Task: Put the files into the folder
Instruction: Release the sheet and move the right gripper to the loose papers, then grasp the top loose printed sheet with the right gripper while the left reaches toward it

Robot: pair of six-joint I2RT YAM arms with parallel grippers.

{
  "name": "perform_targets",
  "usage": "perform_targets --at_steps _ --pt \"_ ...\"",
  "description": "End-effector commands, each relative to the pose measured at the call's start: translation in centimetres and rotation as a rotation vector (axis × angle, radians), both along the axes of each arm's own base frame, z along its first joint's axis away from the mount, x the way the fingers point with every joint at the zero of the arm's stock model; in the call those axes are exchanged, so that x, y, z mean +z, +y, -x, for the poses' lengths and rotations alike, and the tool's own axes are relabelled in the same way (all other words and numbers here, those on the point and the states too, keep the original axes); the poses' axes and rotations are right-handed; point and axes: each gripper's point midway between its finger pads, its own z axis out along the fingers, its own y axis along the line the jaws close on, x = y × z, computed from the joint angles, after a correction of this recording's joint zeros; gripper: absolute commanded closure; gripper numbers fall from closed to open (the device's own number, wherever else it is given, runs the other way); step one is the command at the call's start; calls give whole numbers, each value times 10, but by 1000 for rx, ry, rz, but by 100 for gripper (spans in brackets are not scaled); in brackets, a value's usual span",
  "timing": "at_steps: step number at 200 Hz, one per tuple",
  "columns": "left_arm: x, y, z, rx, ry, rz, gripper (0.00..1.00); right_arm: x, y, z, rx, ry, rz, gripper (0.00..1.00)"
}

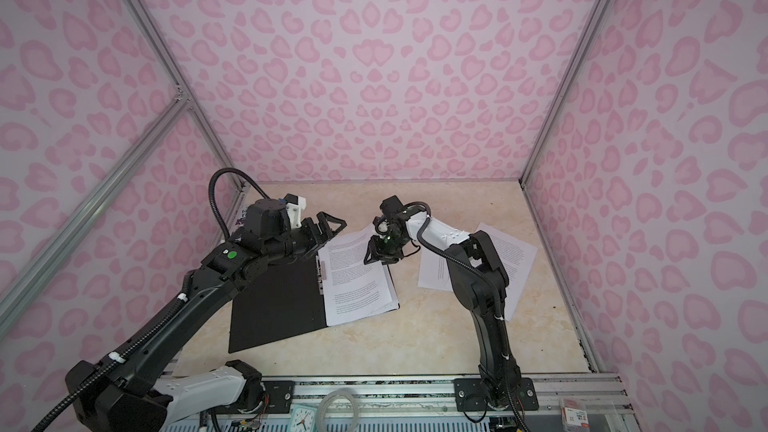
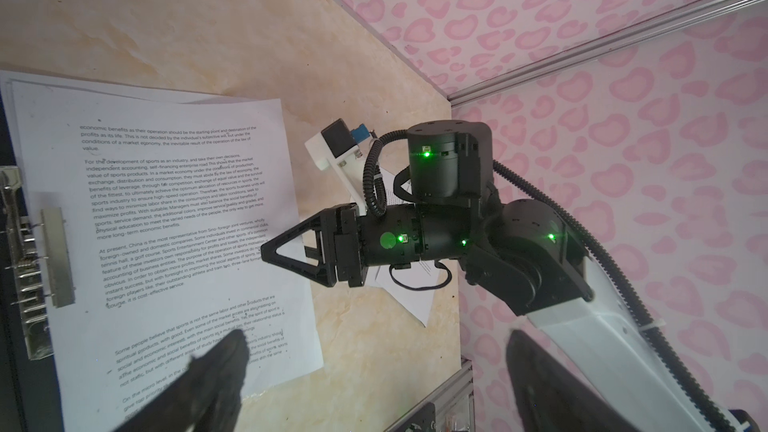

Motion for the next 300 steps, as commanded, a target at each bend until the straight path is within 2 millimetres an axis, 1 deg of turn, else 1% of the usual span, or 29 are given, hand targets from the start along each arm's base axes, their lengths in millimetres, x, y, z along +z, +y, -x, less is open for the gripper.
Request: perform_targets --at_steps 1,21,39,41,43,50,57,61,69,86,97,105,113,124,145,160,175,183,196,222,249,286,300 --pt "11 -5 -1 -10 -13 47 2 2 -29 -12 -52 -49 91 43" --pt "15 -7 0 -16 -21 69 2 12 -61 -27 -128 -105 137 37" --pt "21 -10 -1 -26 -27 93 2 23 -103 -41 -254 -159 160 32" --pt "21 -11 -1 -27 -25 96 2 27 -109 -45 -276 -169 160 32" --pt "22 -11 -1 -27 -26 99 2 22 -117 -42 -294 -159 170 31" --pt "24 -13 -2 -34 -28 109 2 21 -138 -44 -360 -165 177 31" --pt "27 -16 -1 -48 -30 122 2 23 -166 -49 -450 -174 180 30" --pt "28 -17 -1 -55 -26 128 2 20 -183 -48 -501 -166 188 30" --pt "28 -20 0 -67 -15 140 2 21 -214 -48 -601 -172 192 30" --pt "32 -29 3 -127 -25 198 2 20 -280 -41 -796 -181 219 30" --pt "34 -33 2 -148 -31 220 2 16 -315 -32 -903 -167 233 30" --pt "34 -35 1 -154 -31 212 2 12 -338 -24 -971 -145 238 30" --pt "34 -36 -1 -164 -29 204 2 7 -356 -17 -1030 -124 241 30" --pt "32 -40 -2 -182 -18 201 2 3 -376 -8 -1093 -111 242 30" --pt "23 -49 -2 -218 27 203 2 -3 -403 5 -1197 -111 232 30" --pt "16 -54 -2 -248 53 193 2 -8 -414 11 -1233 -103 221 30" --pt "4 -56 -2 -271 95 161 2 -17 -417 17 -1237 -76 226 30" --pt "-4 -57 -1 -280 125 146 2 -21 -416 18 -1232 -66 229 30" --pt "-13 -59 1 -300 150 138 2 -28 -413 20 -1224 -50 219 30" --pt "-22 -60 2 -308 169 123 2 -38 -403 23 -1193 -32 213 31" --pt "-26 -61 0 -311 176 113 1 -46 -382 16 -1093 -9 199 31" --pt "-32 -63 -2 -315 185 107 1 -55 -341 -4 -907 6 189 32" --pt "-32 -65 -2 -319 187 106 1 -55 -325 -13 -839 -11 187 33"
